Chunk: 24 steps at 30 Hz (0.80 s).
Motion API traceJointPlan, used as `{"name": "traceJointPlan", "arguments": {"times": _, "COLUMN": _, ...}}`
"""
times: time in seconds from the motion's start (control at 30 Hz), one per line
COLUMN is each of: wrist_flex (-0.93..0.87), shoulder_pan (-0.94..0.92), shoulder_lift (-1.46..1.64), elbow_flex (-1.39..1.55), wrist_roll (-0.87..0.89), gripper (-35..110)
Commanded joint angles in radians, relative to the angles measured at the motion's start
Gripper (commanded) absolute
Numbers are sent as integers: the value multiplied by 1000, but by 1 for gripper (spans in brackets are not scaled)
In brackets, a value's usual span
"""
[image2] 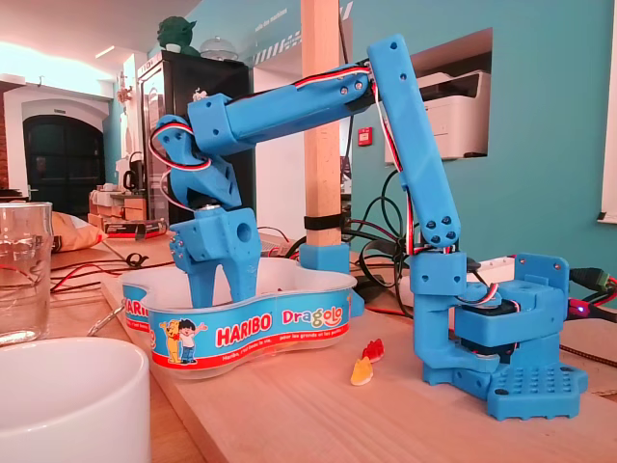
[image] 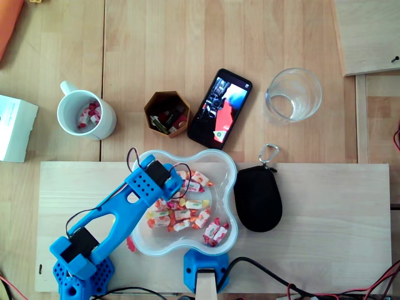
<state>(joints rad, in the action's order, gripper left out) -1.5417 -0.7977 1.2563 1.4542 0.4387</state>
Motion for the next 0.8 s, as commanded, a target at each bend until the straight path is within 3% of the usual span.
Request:
{"name": "traceJointPlan", "arguments": {"times": 0.0, "wrist_flex": 2, "shoulder_pan": -14, "shoulder_lift": 25, "elbow_flex": -28, "wrist_roll": 5, "gripper": 26}}
{"name": "traceJointPlan", "arguments": {"times": 0.77, "wrist_flex": 0, "shoulder_pan": -15, "shoulder_lift": 18, "elbow_flex": -17, "wrist_roll": -121, "gripper": 25}}
